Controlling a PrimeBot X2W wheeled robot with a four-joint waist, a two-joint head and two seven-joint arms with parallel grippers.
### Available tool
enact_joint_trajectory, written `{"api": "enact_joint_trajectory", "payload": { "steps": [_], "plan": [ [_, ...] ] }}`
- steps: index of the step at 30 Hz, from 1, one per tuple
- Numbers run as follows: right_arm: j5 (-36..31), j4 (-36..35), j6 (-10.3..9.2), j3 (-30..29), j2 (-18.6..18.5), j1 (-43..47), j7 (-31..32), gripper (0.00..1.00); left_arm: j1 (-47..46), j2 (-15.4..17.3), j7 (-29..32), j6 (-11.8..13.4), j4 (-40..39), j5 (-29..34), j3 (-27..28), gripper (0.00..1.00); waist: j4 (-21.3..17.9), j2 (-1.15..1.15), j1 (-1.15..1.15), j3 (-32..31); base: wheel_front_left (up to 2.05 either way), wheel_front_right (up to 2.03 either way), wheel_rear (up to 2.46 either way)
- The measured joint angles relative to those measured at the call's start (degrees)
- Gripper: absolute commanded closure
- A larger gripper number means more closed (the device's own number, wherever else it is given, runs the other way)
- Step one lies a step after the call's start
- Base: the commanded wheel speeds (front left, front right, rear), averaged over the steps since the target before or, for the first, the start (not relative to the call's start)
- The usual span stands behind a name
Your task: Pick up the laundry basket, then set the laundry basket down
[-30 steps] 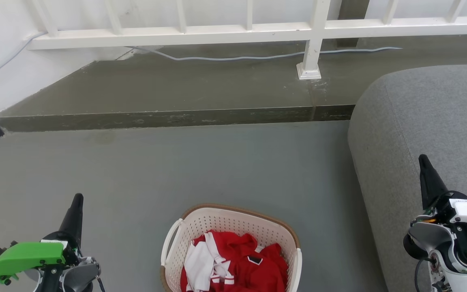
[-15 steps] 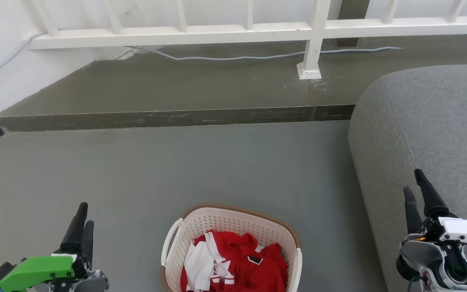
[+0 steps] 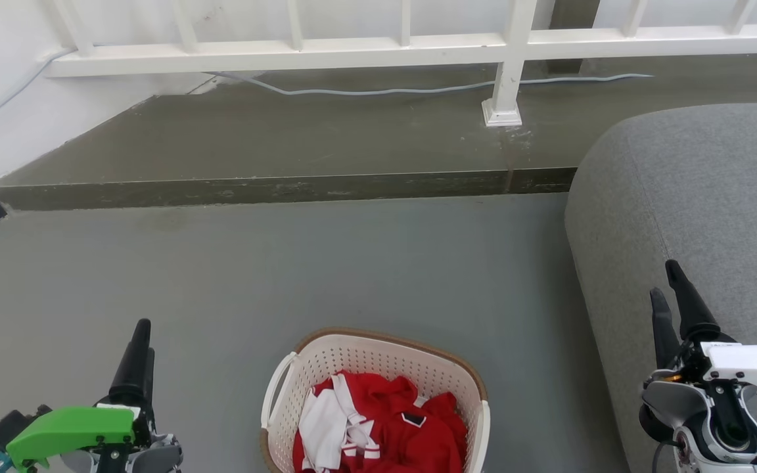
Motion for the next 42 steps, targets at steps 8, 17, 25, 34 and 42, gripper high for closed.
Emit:
{"api": "enact_joint_trajectory", "payload": {
  "steps": [8,17,25,34,42],
  "plan": [
    [-5.1,-1.6,0.00,3.2,-1.9,-0.3,-1.7,0.00,0.0,1.1,-1.5,0.0,-0.6,6.2,-1.7,0.00,0.0,0.00,0.00,0.2,0.00,0.00,0.00],
    [-14.4,-2.1,0.02,7.8,-5.0,-1.2,-4.1,0.00,0.0,1.8,-3.0,0.0,-1.3,15.2,-1.9,0.00,0.0,0.00,0.00,0.3,0.00,0.00,0.00],
    [-22.7,-1.3,0.02,10.6,-6.6,-1.4,-5.5,0.00,0.0,1.9,-4.4,0.8,-1.9,24.1,-2.4,0.00,0.0,0.00,0.00,0.3,0.00,0.00,0.00],
    [-31.1,-1.3,-0.03,10.3,-6.6,-2.6,-7.0,0.00,0.0,1.7,-6.0,1.6,-3.1,31.9,-3.0,0.00,-0.2,0.00,0.00,0.4,0.00,0.00,0.00],
    [-37.2,-1.6,-0.12,10.6,-5.8,-2.6,-8.3,0.00,0.0,1.1,-7.2,1.8,-4.0,38.4,-3.2,0.00,-0.3,0.00,0.00,0.5,0.00,0.00,0.00]
  ]
}}
